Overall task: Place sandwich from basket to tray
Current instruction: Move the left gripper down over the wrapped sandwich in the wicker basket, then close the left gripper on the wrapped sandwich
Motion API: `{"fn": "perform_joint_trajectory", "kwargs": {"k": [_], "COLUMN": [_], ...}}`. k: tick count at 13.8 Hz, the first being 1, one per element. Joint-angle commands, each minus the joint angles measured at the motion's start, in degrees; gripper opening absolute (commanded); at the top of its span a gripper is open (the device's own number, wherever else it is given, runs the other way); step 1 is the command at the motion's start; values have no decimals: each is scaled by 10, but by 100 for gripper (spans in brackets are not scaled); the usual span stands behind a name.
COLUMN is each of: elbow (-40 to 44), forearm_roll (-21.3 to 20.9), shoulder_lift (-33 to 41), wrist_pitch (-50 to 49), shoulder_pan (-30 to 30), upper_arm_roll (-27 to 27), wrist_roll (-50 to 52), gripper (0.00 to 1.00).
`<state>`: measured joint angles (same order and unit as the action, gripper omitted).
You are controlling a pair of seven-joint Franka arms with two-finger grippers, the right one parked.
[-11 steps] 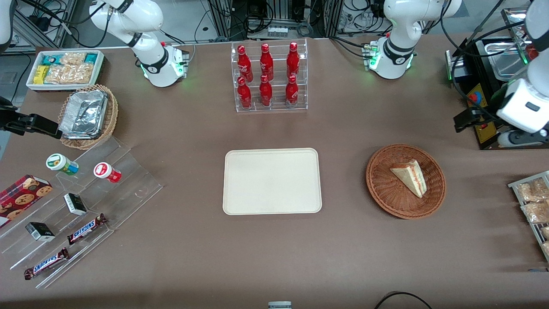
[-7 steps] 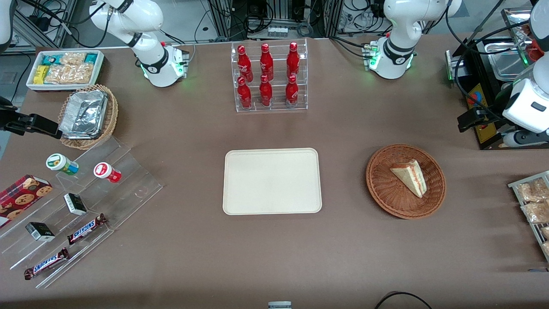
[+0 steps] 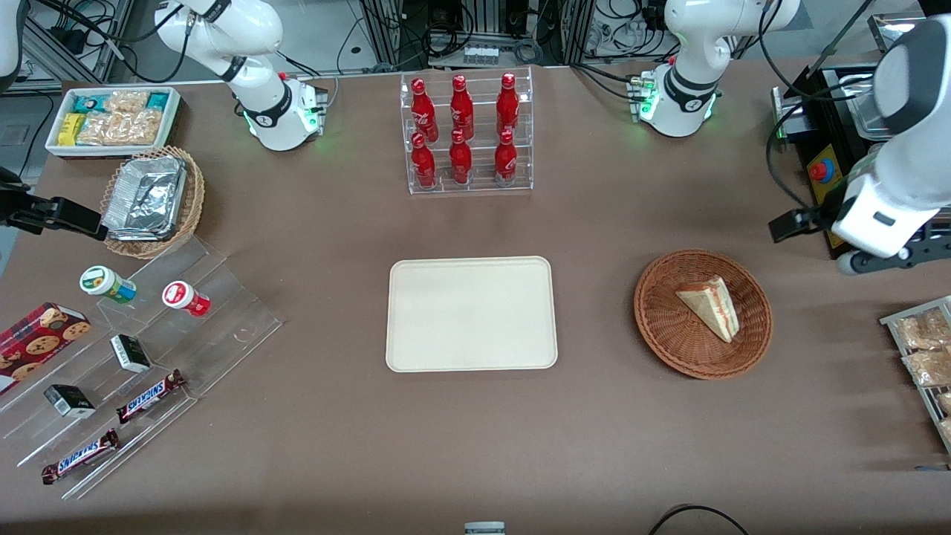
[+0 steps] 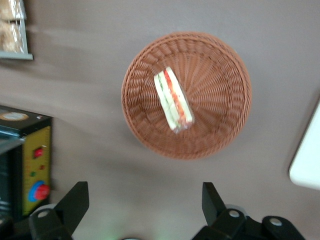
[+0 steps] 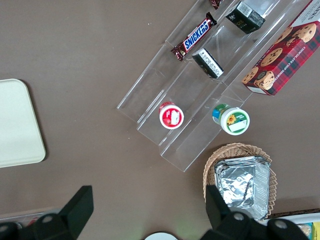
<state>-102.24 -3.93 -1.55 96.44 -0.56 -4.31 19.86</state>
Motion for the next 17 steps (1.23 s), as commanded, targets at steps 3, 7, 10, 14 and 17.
{"fn": "perform_joint_trajectory", "kwargs": {"k": [3,7,10,14,17], "elbow": [-146,-226,-234,-236,-235], "forearm_roll": [-13,-13,-12,-12,-12], "shoulder_lift": [29,9,-35,-91,-115], "wrist_pitch": [158,274,327,388,416], "shoulder_pan": [5,6,6,10,10], "upper_arm_roll": [-6,-9,-10,-10,-10], "wrist_roll": [188,252,281,298,306], "gripper": [100,100,100,100,100]}}
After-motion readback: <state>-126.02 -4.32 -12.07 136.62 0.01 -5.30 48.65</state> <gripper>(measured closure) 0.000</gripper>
